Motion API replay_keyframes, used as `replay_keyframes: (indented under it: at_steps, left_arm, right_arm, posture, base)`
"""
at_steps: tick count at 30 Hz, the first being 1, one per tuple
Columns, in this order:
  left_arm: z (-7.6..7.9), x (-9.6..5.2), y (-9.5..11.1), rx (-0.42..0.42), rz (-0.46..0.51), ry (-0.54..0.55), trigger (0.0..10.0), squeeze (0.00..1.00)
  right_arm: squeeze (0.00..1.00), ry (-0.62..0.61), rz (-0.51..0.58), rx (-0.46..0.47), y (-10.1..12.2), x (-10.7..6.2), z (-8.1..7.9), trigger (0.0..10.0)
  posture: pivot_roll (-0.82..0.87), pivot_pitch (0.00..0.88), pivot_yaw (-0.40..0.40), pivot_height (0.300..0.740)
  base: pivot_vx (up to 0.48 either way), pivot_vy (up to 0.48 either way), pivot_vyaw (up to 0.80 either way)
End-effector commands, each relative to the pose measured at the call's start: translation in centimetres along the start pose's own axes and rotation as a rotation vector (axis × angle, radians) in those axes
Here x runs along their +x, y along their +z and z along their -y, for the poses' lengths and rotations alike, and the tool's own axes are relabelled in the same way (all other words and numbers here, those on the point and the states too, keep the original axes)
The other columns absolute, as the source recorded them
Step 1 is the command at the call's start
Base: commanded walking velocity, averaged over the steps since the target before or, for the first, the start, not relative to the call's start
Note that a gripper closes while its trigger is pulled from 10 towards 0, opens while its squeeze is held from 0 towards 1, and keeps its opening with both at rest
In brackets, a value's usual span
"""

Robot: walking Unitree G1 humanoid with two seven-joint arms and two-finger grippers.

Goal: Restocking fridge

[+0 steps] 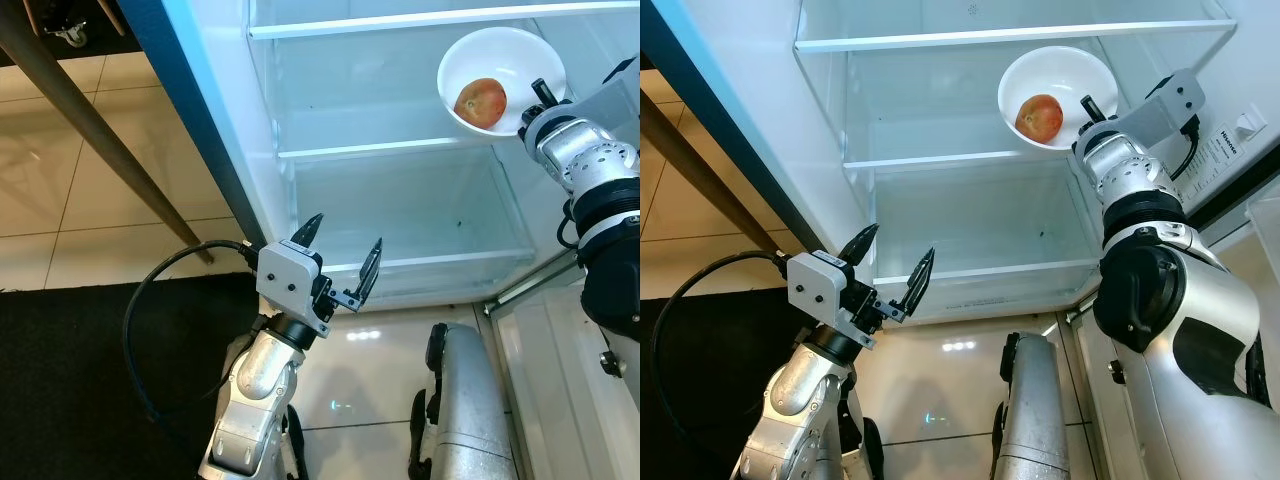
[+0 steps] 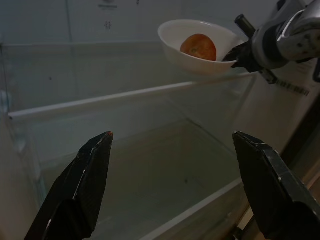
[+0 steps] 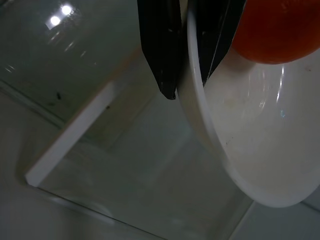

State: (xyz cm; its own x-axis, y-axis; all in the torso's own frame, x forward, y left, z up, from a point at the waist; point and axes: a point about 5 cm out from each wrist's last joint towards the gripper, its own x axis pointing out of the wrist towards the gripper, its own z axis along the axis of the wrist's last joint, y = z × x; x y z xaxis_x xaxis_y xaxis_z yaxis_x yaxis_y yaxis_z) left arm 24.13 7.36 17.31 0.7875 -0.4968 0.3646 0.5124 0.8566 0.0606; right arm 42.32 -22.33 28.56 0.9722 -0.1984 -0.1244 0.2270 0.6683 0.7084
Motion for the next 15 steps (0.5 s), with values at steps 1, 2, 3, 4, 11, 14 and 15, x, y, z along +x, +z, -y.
replay_keyframes:
  at_steps: [1,2,3,4,11,14,15]
  left_arm:
    - [0.2,-0.5,-0.2,0.007,-0.031,-0.018,10.0,0.0]
    - [0.2,-0.6,0.0,0.01,-0.03,-0.021,10.0,0.0]
    - [0.3,-0.6,0.3,0.011,-0.03,-0.025,10.0,0.0]
    - [0.3,-0.6,0.3,0.011,-0.03,-0.025,10.0,0.0]
    - [0.4,-0.7,1.0,0.014,-0.028,-0.032,10.0,0.0]
    - [0.5,-0.7,1.1,0.013,-0.028,-0.033,10.0,0.0]
    - [0.5,-0.7,1.2,0.013,-0.028,-0.033,10.0,0.0]
  right_arm:
    - [0.0,0.009,0.027,0.028,0.7,-0.1,-0.6,10.0]
    - [0.0,0.011,0.033,0.032,0.9,-0.1,-0.8,10.0]
    - [0.0,0.015,0.043,0.037,1.2,-0.2,-1.1,10.0]
    - [0.0,0.015,0.043,0.037,1.2,-0.2,-1.1,10.0]
    - [0.0,0.012,0.088,0.025,2.5,-0.4,-1.7,10.0]
    - [0.0,0.011,0.094,0.028,2.7,-0.4,-1.7,10.0]
    - [0.0,0.01,0.095,0.029,2.7,-0.4,-1.7,10.0]
  posture:
    - [0.12,0.416,0.019,0.504]
    - [0.13,0.421,0.019,0.504]
    - [0.13,0.427,0.019,0.504]
    - [0.13,0.427,0.019,0.504]
    - [0.14,0.45,0.018,0.504]
    - [0.14,0.453,0.019,0.504]
    - [0.14,0.453,0.019,0.504]
  base:
    - [0.0,0.0,0.0]
    - [0.0,0.0,0.0]
    - [0.0,0.0,0.0]
    - [0.0,0.0,0.0]
    - [0.0,0.0,0.0]
    - [0.0,0.0,0.0]
    - [0.0,0.0,0.0]
